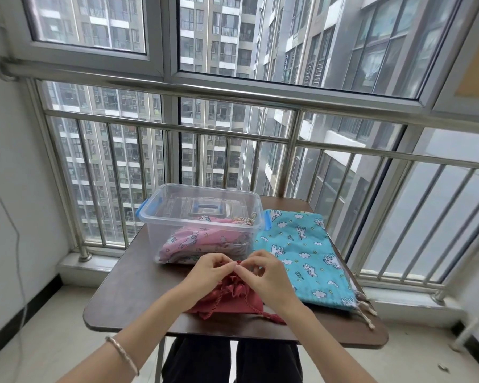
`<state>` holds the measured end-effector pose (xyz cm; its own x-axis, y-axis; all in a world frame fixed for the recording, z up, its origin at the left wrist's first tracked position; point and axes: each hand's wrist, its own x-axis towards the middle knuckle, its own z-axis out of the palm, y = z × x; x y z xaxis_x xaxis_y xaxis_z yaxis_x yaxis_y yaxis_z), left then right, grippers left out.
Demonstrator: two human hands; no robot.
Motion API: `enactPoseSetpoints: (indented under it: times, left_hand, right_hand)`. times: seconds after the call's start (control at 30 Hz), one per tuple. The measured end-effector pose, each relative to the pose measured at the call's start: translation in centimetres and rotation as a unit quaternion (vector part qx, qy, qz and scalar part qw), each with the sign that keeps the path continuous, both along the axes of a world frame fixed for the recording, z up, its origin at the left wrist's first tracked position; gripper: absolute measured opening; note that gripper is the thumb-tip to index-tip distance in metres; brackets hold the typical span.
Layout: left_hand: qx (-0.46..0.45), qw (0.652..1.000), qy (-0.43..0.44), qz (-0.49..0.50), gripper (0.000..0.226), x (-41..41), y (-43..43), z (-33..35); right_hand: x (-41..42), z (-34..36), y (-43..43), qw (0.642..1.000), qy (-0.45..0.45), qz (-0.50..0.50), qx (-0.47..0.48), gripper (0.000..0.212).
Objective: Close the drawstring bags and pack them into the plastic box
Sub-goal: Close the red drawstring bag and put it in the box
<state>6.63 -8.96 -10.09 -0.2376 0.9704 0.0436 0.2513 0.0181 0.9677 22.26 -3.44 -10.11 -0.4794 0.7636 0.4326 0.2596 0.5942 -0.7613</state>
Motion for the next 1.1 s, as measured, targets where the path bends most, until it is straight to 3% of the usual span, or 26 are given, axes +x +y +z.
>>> enactPoseSetpoints:
  times: [0.13, 0.3, 0.4, 0.5, 0.6, 0.8, 0.97, 1.1]
  left_hand:
    - [-0.015, 1.000, -0.002, -0.004, 0.019, -0.1, -0.2, 0.0]
    - [0.007, 0.999, 0.040, -0.026, 0.011, -0.1, -0.7, 0.5]
    - [0.014, 0.997, 0.072, -0.021, 0.012, -0.8, -1.1, 0.6]
    - [0.013, 0.995, 0.102, -0.017, 0.011, -2.1, -1.6, 0.3]
    - [0.023, 0.984, 0.176, -0.012, 0.013, -3.0, -1.7, 0.2]
    - [0.075, 0.915, 0.396, 0.026, 0.004, -3.3, -1.8, -0.8]
    - [0.090, 0.873, 0.476, 0.054, 0.015, -2.5, -2.2, -0.6]
    - [0.060, 0.873, 0.476, 0.084, 0.016, -1.7, -2.9, 0.2]
  right_hand:
    - [0.2, 0.1, 0.3, 0.998, -0.025, -0.005, -0.050, 0.007]
    - [0.1, 0.7, 0.9, 0.959, 0.021, 0.016, -0.283, 0.018]
    - [0.3, 0.8, 1.5, 0.944, 0.028, -0.015, -0.327, 0.016]
    - [1.7, 0.8, 2.2, 0.948, 0.012, -0.010, -0.319, 0.016]
    - [3.1, 0.6, 2.7, 0.960, -0.070, 0.024, -0.270, 0.022]
    - [4.1, 0.9, 2.5, 0.947, -0.237, 0.089, -0.198, 0.029]
    - [1.2, 2.8, 2.4, 0.967, -0.222, 0.037, -0.123, 0.022]
    - [-1.5, 2.9, 2.6, 0.942, -0.310, 0.065, -0.107, 0.045]
